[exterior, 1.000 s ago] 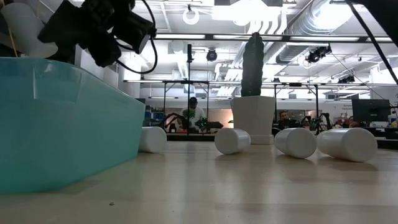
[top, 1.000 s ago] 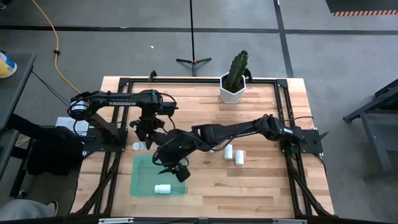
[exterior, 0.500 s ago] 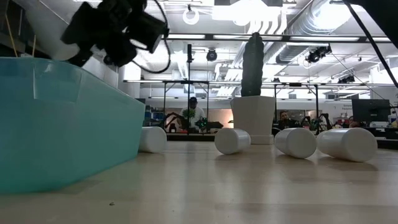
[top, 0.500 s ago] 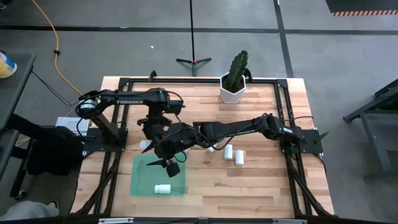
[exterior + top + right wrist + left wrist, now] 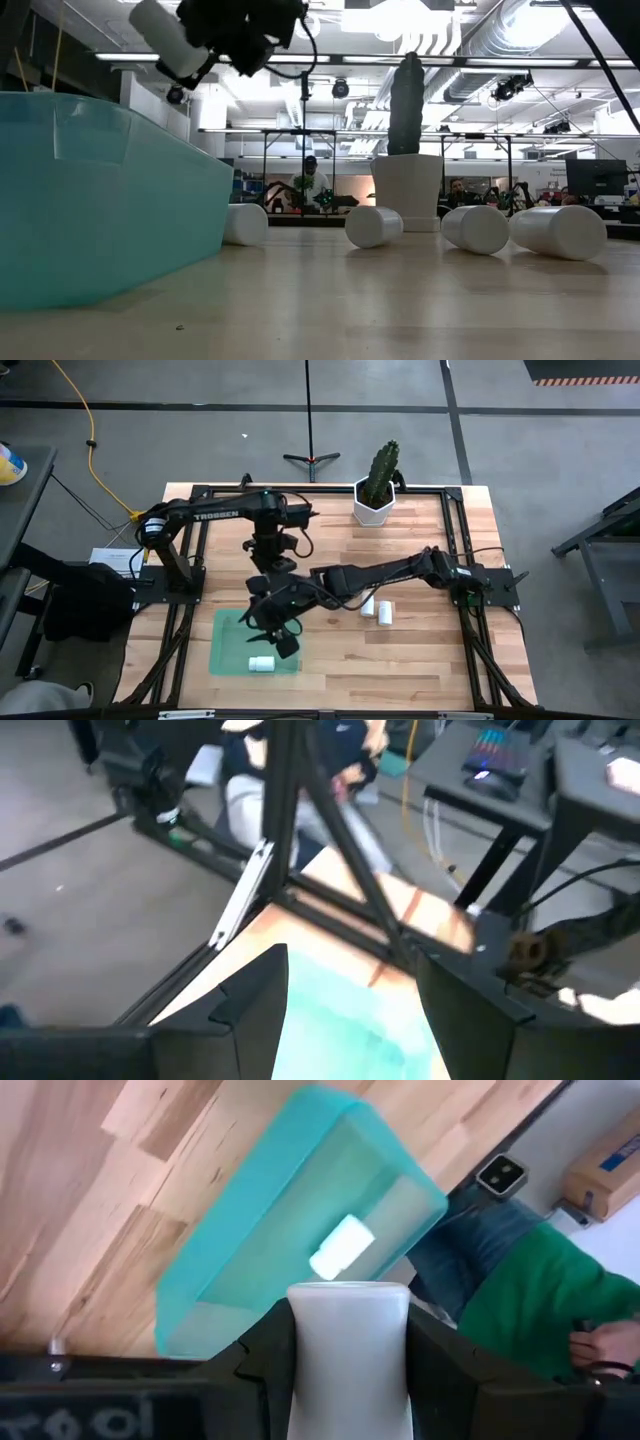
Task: Pick and place pill bottles into a basket
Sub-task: Put the white pill bottle into the green bin
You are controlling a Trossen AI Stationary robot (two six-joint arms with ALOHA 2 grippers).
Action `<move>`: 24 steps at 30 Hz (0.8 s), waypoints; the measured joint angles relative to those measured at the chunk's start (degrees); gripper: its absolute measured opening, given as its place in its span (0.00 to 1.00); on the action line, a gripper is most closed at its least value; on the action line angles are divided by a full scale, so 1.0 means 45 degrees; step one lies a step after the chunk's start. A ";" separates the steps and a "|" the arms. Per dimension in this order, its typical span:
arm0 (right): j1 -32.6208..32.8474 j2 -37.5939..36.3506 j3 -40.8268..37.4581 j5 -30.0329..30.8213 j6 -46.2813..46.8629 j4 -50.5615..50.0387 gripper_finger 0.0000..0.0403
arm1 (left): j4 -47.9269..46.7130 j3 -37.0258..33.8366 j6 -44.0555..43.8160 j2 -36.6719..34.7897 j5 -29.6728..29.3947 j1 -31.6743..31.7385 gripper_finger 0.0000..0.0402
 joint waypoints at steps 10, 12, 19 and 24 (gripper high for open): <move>0.0309 0.0013 0.0000 0.0147 0.0238 -0.1405 0.52 | -0.0008 0.1164 0.0151 0.0000 -0.0119 0.0054 0.46; 0.0294 0.0010 0.0000 0.0186 0.0473 -0.1833 0.52 | -0.0004 0.1346 0.0160 0.0000 -0.0122 0.0265 0.46; 0.0309 0.0112 -0.0005 0.0788 0.0806 -0.2278 0.52 | -0.0009 0.2563 0.0814 0.0005 -0.0289 0.1638 0.46; 0.0240 0.0112 -0.0001 0.0921 0.1460 -0.2268 0.52 | 0.0008 0.3825 0.1714 0.0005 -0.0441 0.3128 0.46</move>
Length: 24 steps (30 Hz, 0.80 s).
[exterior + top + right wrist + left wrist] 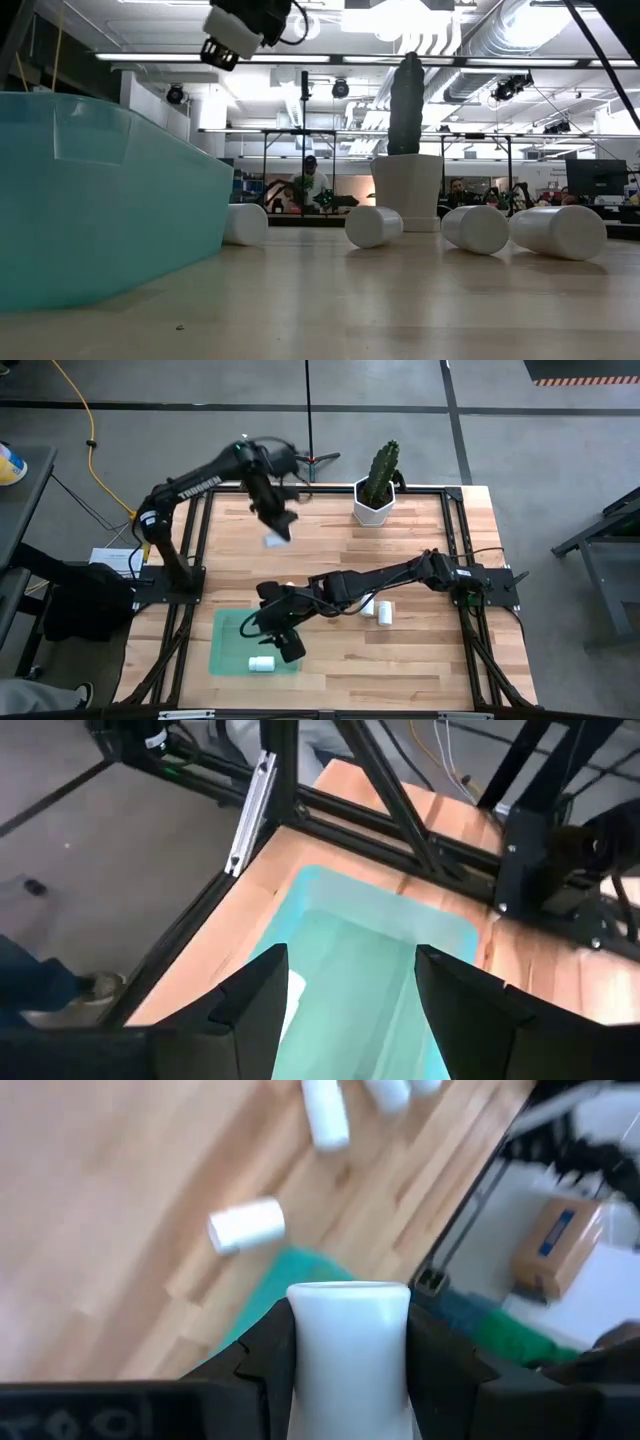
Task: Pick and place pill bottles into a basket
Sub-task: Put the white pill bottle into the green bin
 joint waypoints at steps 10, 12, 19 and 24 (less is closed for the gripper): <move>-0.1105 0.0000 0.0001 0.2570 0.2387 -0.0851 0.52 | -0.0012 0.3155 0.1010 -0.0034 0.0079 0.2625 0.46; -0.1549 0.0000 0.0001 0.2423 0.2675 -0.0868 0.52 | -0.0009 0.3750 0.1272 -0.0036 0.0260 0.2831 0.46; -0.3094 0.0000 0.0000 0.0575 0.3135 0.0943 0.52 | -0.0007 0.5484 0.1470 -0.0049 0.0428 0.3511 0.46; -0.3858 0.0000 -0.0001 -0.1305 0.3810 0.2657 0.52 | -0.0012 0.5791 0.2024 -0.0200 0.0330 0.4207 0.46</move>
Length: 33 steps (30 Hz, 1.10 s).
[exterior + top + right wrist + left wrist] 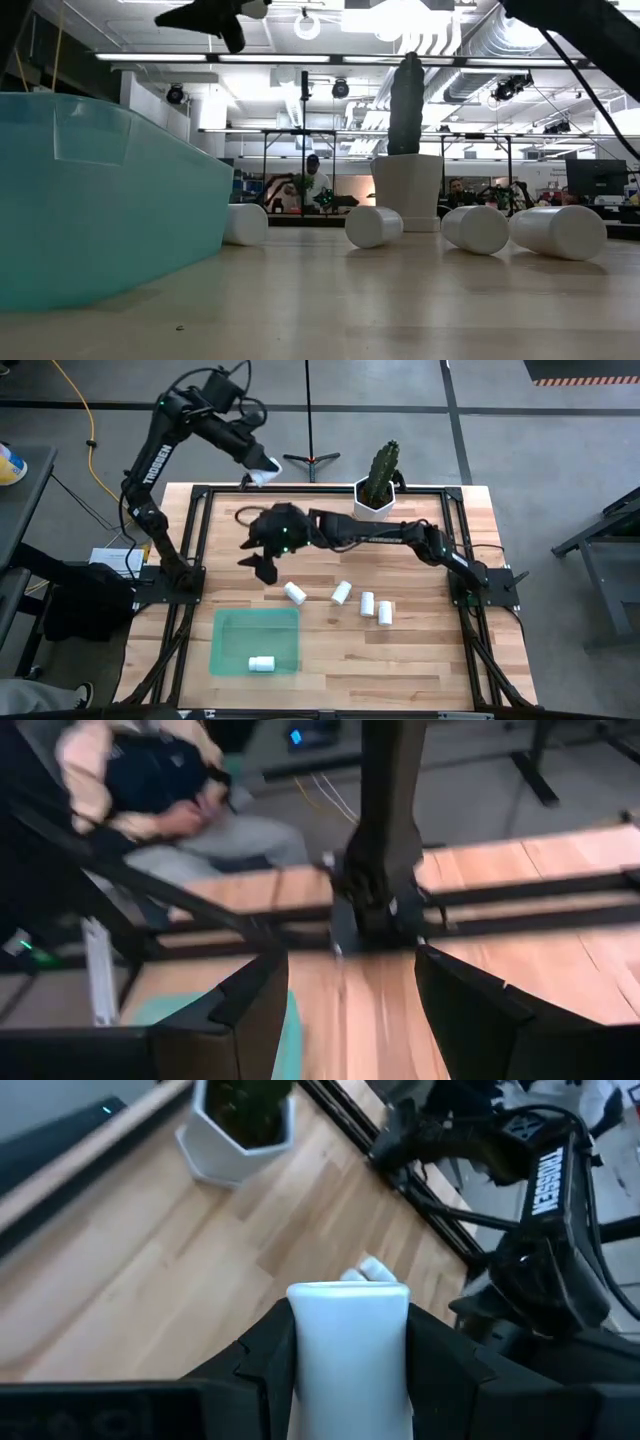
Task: Pick and place pill bottles into a basket
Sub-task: Put the white pill bottle into the green bin
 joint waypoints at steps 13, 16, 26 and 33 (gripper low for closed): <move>-0.1564 -0.0005 0.0002 -0.1257 0.0017 0.1061 0.52 | 0.0001 -0.0025 0.0828 -0.0013 0.0678 0.2721 0.46; -0.2060 -0.0005 0.0002 -0.1782 0.0259 0.1578 0.52 | 0.0006 -0.0025 0.0855 -0.0013 0.0924 0.2949 0.46; -0.3537 -0.0005 0.0002 -0.3835 0.1867 0.3431 0.52 | 0.0469 -0.0030 0.1076 -0.0013 0.0843 0.2923 0.46; -0.4109 -0.0024 -0.0003 -0.3742 0.3172 0.5669 0.52 | 0.1581 -0.0030 0.1433 -0.0013 0.1819 0.2888 0.46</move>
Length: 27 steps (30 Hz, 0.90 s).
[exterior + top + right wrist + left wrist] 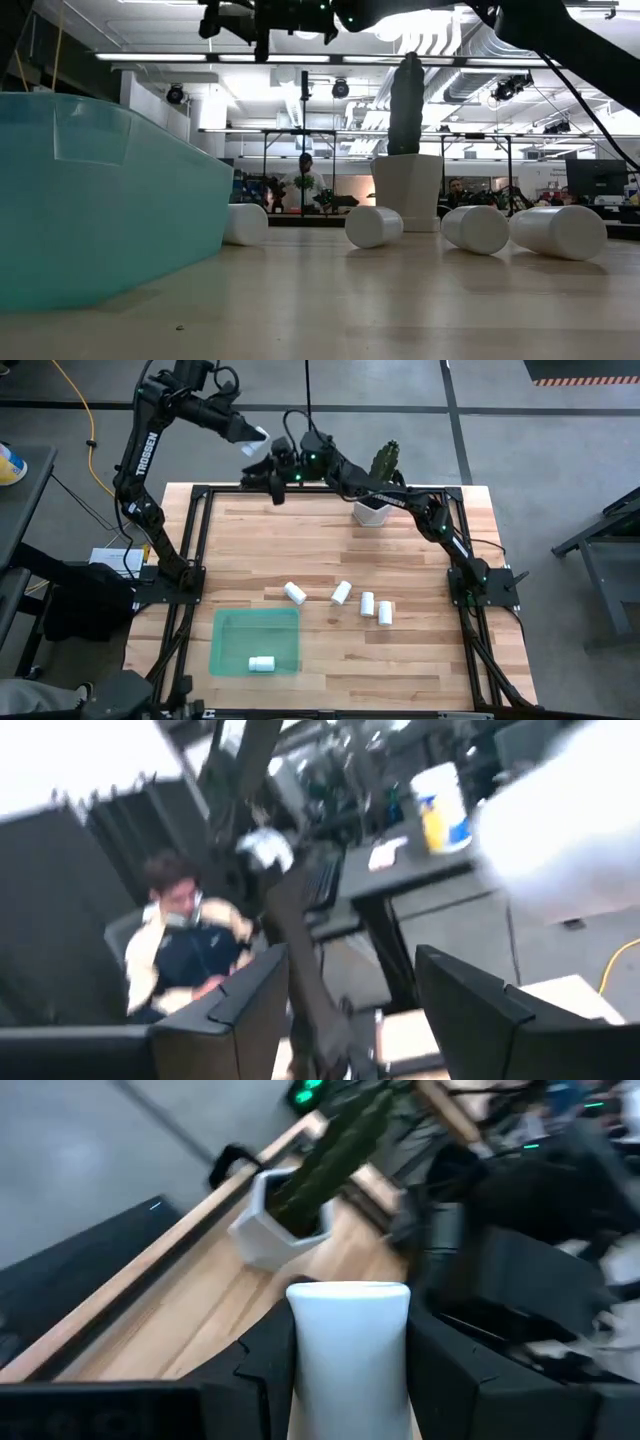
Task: Pick and place pill bottles into a basket
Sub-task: Put the white pill bottle into the green bin
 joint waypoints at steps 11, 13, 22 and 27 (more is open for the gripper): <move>-0.0391 -0.0019 0.0005 0.0469 -0.0193 0.0560 0.52 | 0.1719 -0.0005 0.0764 0.0000 0.0321 -0.1677 0.46; -0.0498 -0.0029 0.0005 0.0355 -0.0138 0.0747 0.52 | 0.1839 0.0008 0.0970 -0.0015 0.0144 -0.1867 0.46; -0.0934 -0.0306 -0.0034 -0.0539 0.0248 0.1069 0.52 | 0.2030 0.0019 0.0973 0.0002 -0.0460 -0.1444 0.46; -0.1275 -0.0470 -0.0029 -0.0655 0.0095 0.1315 0.52 | 0.2519 -0.0005 0.0532 0.0125 0.0106 -0.0812 0.46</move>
